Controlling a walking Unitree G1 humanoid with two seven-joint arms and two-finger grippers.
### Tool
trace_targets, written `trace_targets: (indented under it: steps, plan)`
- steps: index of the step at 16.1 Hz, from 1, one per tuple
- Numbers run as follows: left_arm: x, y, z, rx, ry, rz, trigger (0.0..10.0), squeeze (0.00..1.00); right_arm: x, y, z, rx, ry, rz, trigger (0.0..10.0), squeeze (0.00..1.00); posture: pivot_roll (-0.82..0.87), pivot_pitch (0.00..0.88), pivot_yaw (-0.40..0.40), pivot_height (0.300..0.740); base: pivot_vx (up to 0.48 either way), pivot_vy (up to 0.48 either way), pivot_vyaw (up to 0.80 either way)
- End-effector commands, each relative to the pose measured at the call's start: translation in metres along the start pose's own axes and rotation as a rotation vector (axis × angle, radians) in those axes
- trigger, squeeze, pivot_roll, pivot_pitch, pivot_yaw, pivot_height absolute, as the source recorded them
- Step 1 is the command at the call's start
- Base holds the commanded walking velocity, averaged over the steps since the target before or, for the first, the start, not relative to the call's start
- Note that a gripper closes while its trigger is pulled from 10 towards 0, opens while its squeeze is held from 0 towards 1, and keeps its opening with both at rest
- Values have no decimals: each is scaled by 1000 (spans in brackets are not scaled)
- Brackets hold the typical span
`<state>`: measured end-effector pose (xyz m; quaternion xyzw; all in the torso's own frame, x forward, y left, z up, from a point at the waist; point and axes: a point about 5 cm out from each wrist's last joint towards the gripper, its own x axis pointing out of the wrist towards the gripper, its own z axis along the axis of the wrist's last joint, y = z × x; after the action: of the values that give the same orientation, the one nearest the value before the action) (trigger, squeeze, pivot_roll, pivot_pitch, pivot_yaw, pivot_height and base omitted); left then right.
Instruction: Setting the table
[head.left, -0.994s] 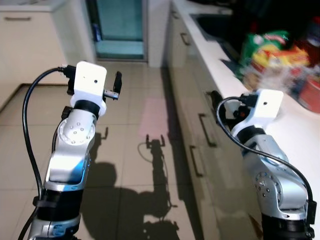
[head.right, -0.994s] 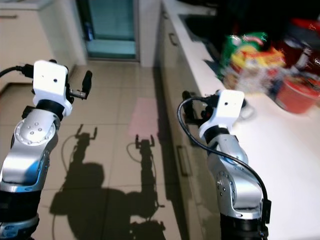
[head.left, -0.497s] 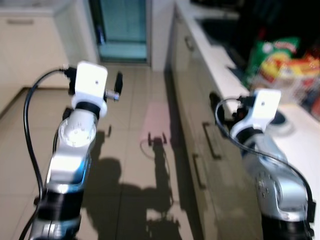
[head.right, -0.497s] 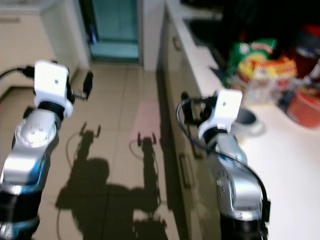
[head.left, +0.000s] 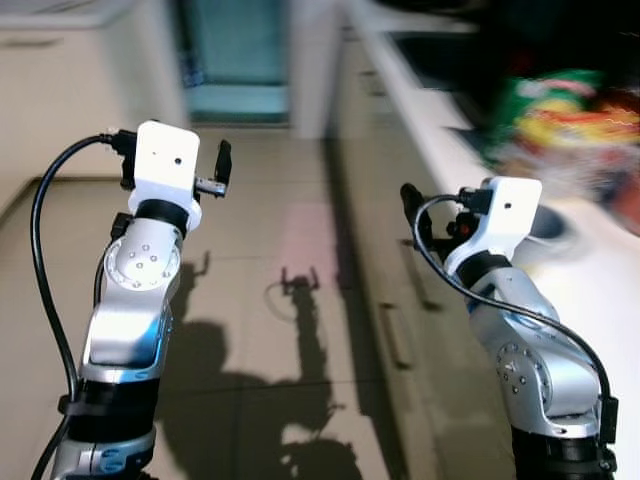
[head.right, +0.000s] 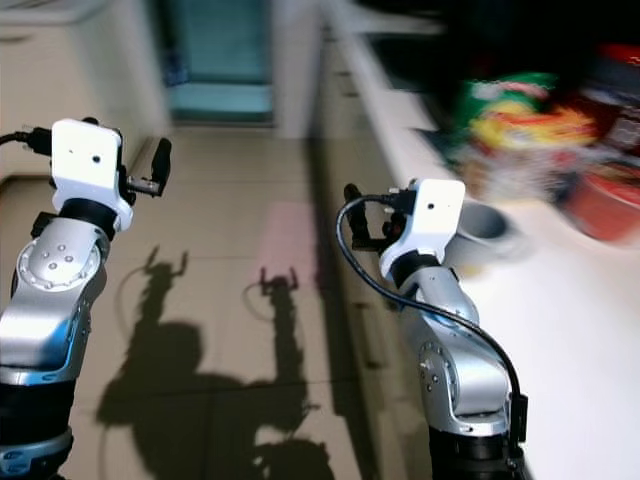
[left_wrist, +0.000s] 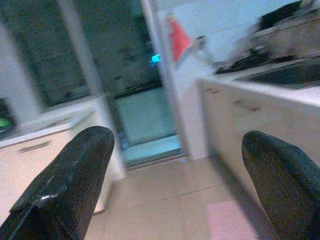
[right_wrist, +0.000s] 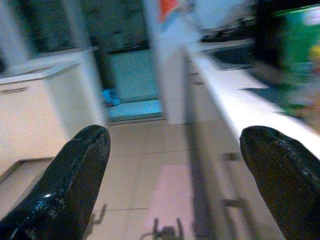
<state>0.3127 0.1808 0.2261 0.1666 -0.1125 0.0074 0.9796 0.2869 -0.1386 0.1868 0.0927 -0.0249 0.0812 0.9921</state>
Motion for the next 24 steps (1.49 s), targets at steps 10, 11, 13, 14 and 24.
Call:
trace_targets:
  steps: [10, 11, 13, 14, 24]
  plan:
    - [2, -2, 2, -9, -11, -19, 10000, 0, 0, -1, 5, 7, -16, -7, 10000, 0, 9, 0, -26, 740, 0, 377, -800]
    - [2, -2, 2, -9, -11, -19, 10000, 0, 0, -1, 5, 8, -16, -7, 10000, 0, 10, 0, -24, 740, 0, 405, -800]
    - [2, -4, 3, -6, -17, -28, 10000, 0, 0, -1, 5, 10, -17, -9, 10000, 0, 10, 0, -24, 740, 0, 407, -800]
    - [2, -5, 4, 22, -29, -32, 10000, 0, 0, -1, 5, 10, -18, -11, 10000, 0, 10, 0, -24, 740, 0, 0, -800]
    - [-15, -30, -15, -42, -51, -117, 10000, 0, -18, -25, -15, -76, -94, -45, 10000, 0, 1, 0, -19, 740, 0, -192, -58]
